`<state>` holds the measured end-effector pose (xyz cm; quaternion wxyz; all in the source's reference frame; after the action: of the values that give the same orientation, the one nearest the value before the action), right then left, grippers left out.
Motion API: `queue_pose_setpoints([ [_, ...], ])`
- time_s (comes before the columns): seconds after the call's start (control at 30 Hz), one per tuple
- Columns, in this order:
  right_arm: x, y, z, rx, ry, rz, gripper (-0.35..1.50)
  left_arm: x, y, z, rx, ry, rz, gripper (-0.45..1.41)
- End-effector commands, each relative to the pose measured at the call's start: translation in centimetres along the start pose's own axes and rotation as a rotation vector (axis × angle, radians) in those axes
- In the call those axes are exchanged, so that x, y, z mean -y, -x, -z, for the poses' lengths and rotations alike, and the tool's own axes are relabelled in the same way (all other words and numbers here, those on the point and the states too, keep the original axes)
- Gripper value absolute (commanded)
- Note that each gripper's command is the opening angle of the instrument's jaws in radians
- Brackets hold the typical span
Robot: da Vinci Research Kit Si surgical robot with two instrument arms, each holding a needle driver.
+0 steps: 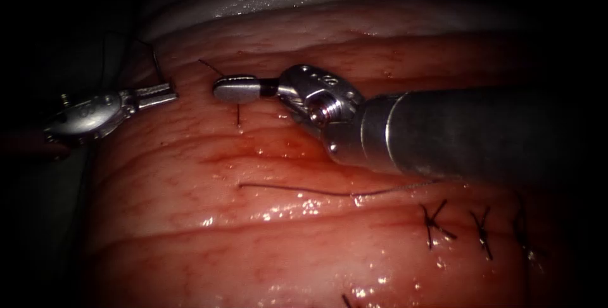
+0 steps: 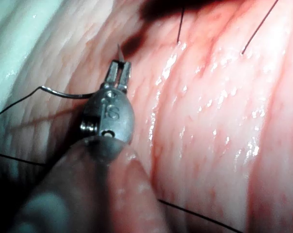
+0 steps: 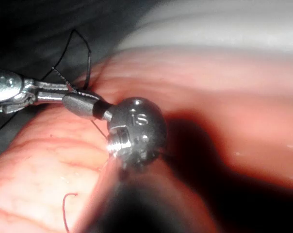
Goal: Wound Closure
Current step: With the right grasper, adjust the suture tail, then set the needle down with the left gripper.
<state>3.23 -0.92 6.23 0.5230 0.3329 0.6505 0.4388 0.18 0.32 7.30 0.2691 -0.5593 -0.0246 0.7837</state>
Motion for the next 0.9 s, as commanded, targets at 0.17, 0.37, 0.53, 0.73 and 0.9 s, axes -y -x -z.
queue_pose_setpoints([
  [0.17,-0.03,-0.05,-0.02,-0.017,0.006,0.013,-0.35,0.06,0.0,-0.36,-0.002,0.02,-0.003,-0.45],
  [0.37,0.03,-0.17,0.13,-0.119,0.058,0.001,1.03,0.22,-0.02,-0.7,-0.012,0.027,-0.014,-0.45],
  [0.53,0.07,-0.3,0.31,-0.162,0.063,-0.011,1.15,0.36,-0.06,-0.94,-0.024,0.032,-0.02,-0.45],
  [0.73,0.21,-0.48,0.58,-0.197,0.059,0.023,1.33,0.56,0.02,-1.3,-0.008,0.047,-0.021,-0.45],
  [0.9,0.34,-0.66,0.81,-0.198,0.122,0.103,1.46,0.6,0.11,-1.44,0.004,0.057,-0.017,-0.45],
])
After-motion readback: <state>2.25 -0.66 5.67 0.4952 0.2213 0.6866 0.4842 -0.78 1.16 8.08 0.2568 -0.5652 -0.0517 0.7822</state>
